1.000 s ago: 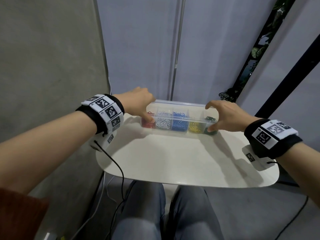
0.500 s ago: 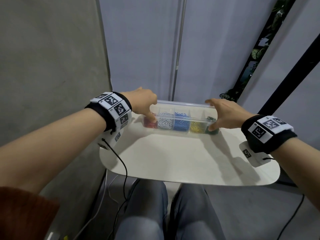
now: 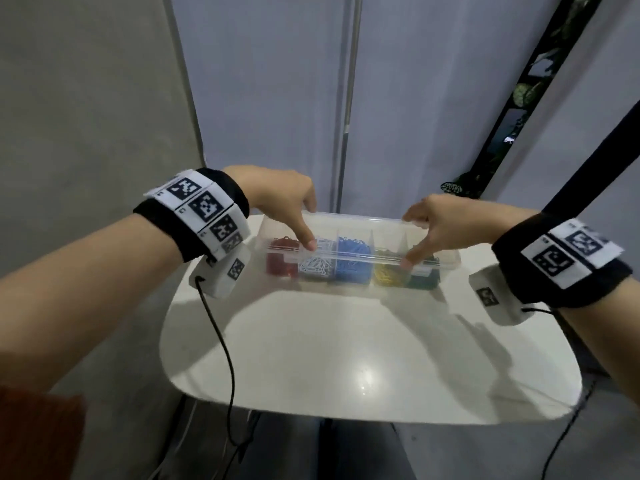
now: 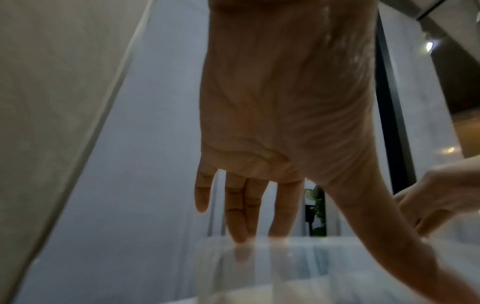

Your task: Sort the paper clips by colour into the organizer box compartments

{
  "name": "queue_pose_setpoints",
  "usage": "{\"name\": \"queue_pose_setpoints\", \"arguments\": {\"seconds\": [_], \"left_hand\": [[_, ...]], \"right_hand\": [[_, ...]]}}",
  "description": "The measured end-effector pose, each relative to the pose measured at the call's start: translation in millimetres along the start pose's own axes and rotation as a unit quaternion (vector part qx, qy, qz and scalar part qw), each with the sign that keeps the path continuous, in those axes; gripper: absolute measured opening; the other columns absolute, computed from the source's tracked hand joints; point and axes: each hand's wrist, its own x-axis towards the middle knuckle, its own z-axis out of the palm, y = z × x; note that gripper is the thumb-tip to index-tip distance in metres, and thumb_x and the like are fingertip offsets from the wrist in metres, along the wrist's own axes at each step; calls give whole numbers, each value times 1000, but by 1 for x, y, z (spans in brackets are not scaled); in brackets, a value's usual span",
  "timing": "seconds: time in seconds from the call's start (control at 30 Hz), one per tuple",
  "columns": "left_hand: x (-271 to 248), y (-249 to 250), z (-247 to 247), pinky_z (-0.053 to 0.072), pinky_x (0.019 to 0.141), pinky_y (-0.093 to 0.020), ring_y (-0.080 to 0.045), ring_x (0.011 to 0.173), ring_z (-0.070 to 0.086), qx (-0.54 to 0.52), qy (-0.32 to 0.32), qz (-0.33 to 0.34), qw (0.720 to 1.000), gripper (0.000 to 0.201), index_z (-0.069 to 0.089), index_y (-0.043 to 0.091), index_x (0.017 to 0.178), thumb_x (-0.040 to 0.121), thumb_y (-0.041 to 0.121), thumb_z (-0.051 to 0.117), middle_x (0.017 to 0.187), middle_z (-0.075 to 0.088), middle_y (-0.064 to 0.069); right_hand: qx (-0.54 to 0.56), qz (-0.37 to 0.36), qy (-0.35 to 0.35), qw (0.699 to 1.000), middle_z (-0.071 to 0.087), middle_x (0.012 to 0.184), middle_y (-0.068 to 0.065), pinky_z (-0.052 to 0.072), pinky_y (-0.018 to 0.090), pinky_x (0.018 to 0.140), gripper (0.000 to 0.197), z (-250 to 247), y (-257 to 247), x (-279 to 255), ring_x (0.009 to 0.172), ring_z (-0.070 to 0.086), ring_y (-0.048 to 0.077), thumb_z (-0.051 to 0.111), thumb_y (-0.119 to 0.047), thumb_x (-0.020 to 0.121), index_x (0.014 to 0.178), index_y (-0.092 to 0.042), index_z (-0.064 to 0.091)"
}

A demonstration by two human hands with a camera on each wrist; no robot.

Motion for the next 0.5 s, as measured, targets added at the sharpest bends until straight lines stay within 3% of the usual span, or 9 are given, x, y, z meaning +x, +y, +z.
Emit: {"name": "queue_pose_setpoints", "arguments": {"seconds": [0.03, 0.1, 0.17, 0.27, 0.37, 0.43, 0.5], "left_hand": [[11, 2, -4, 48, 65, -38, -32, 69, 57, 5, -12, 8, 1000, 58, 53, 19, 65, 53, 70, 79, 58, 48, -1], [31, 7, -8, 37, 54, -31, -26, 54, 46, 39, -36, 35, 998, 64, 48, 14, 58, 54, 70, 78, 50, 46, 2], [48, 12, -9, 32, 52, -27, -21, 55, 45, 72, -62, 36, 995, 61, 59, 12, 69, 56, 69, 78, 60, 57, 0], [61, 20, -11, 36, 52, -26, -16, 61, 54, 86, -110, 41, 989, 63, 68, 12, 90, 57, 64, 80, 73, 65, 1], [61, 26, -17, 36, 53, -26, -18, 67, 58, 80, -137, 43, 986, 60, 70, 14, 90, 58, 64, 79, 73, 65, 2], [55, 30, -18, 38, 57, -26, -21, 77, 62, 79, -156, 31, 984, 60, 70, 14, 95, 63, 64, 77, 85, 69, -2], [46, 35, -33, 44, 66, -29, -21, 82, 60, 59, -163, 28, 984, 58, 68, 12, 106, 73, 60, 73, 101, 70, -6]], "right_hand": [[0, 2, -19, 1000, 58, 120, -2, 46, 29, 86, 91, -7, -2, 4, 105, 57, 20, 83, -59, 58, 132, -17, 52], [-20, 0, -45, 999, 59, 108, -4, 47, 29, 74, 80, -16, -4, 14, 92, 58, 20, 83, -57, 59, 122, -17, 57], [-58, -14, -54, 997, 63, 100, 4, 47, 31, 68, 73, -21, -8, 21, 82, 58, 23, 83, -57, 61, 112, -10, 60], [-86, -44, -71, 993, 67, 95, 17, 44, 33, 58, 79, -23, -9, 30, 78, 60, 33, 83, -59, 58, 105, 1, 62], [-95, -58, -94, 989, 62, 72, 9, 42, 32, 53, 66, -28, -10, 36, 62, 54, 27, 83, -59, 57, 83, -3, 60], [-86, -62, -103, 989, 52, 63, 5, 37, 31, 52, 59, -30, -11, 40, 55, 46, 23, 83, -56, 60, 69, -8, 51], [-83, -59, -110, 989, 52, 65, 4, 41, 31, 57, 52, -36, -13, 41, 61, 49, 25, 80, -54, 67, 70, -9, 53]]}}
